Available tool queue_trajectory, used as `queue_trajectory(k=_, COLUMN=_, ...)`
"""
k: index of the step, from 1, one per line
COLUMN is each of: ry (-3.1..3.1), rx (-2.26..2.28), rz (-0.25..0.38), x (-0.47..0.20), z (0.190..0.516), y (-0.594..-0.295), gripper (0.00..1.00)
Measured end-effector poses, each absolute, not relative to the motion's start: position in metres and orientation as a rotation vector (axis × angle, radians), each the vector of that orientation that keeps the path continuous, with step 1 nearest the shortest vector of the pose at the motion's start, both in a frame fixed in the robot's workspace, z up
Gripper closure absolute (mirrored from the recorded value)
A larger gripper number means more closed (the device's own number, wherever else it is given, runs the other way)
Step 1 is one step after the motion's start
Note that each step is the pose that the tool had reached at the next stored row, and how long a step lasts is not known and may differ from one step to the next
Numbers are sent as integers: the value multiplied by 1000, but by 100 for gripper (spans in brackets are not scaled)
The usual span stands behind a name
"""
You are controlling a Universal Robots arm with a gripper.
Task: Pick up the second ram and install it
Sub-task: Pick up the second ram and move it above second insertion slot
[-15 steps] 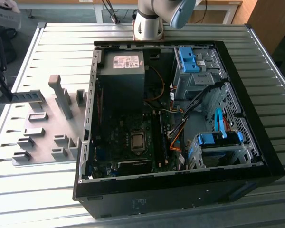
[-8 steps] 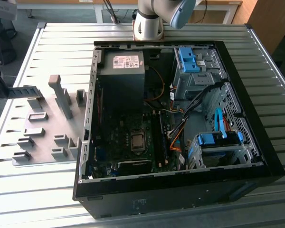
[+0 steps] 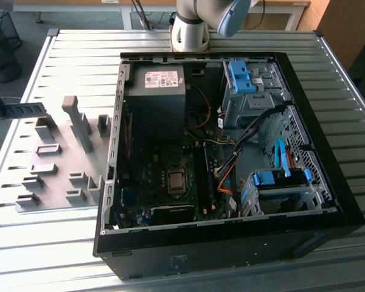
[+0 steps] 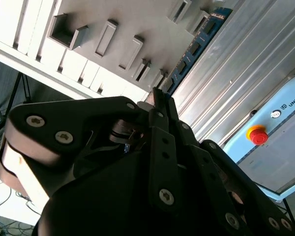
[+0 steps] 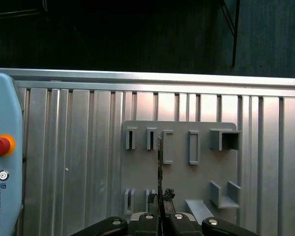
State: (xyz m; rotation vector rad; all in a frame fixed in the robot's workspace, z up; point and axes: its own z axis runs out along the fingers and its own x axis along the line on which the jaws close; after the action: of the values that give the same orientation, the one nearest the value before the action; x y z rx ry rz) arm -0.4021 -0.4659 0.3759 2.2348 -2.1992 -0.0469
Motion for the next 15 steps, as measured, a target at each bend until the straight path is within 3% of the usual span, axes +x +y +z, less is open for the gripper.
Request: queue_trajectory(k=15, ry=-2199, rx=2235, rz=-47, x=-402, z=414, y=-466, gripper=86)
